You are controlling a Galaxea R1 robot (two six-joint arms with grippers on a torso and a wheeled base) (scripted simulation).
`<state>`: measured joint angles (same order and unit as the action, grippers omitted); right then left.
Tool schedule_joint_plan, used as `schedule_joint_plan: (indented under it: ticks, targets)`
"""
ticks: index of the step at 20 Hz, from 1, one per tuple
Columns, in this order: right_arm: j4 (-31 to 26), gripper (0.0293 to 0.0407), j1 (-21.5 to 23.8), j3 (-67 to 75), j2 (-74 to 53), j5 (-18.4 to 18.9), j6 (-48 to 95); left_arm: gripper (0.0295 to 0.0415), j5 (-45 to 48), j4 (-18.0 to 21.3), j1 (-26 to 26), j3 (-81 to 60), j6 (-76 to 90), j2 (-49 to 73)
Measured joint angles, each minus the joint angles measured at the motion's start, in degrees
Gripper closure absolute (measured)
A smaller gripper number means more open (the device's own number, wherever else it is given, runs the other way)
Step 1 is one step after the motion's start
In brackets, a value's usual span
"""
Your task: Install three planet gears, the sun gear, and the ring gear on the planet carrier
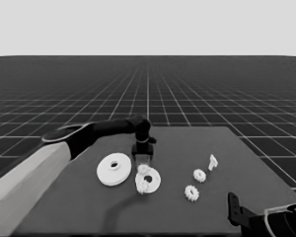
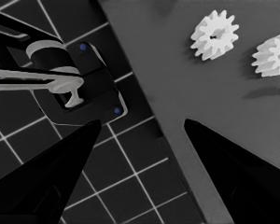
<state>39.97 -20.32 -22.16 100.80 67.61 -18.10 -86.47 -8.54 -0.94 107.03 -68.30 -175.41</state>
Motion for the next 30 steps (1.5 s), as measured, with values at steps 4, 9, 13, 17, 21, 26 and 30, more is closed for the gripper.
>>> schedule_joint_plan:
  ticks: [4,9,13,17,21,26,30]
  targets:
    - [0.0,0.0315,0.0,0.0,0.0,0.0,0.0,0.0326,-0.1,0.3,-0.3,0.0,0.0,0.0]
    - [0.0,0.0315,0.0,0.0,0.0,0.0,0.0,0.0323,44.3,-8.5,-17.0,-76.3,81.0,67.8]
    - [0.0,0.0315,0.0,0.0,0.0,0.0,0.0,0.0326,47.3,-9.1,-18.5,-82.3,87.5,74.1]
    - [-21.9,0.0311,18.1,-24.1,30.3,20.6,-52.4,0.0326,47.7,-9.2,-18.6,-83.0,88.3,74.8]
    - [-27.0,0.0315,18.9,-35.4,35.9,20.0,-59.6,0.0326,47.7,-9.2,-18.7,-83.1,88.4,74.8]
    - [-18.9,0.0315,10.0,-41.2,38.0,17.3,-58.1,0.0326,47.7,-9.2,-18.7,-83.1,88.4,74.9]
    - [-15.6,0.0315,6.1,-44.6,39.2,15.4,-56.6,0.0326,47.7,-9.2,-18.7,-83.1,88.4,74.9]
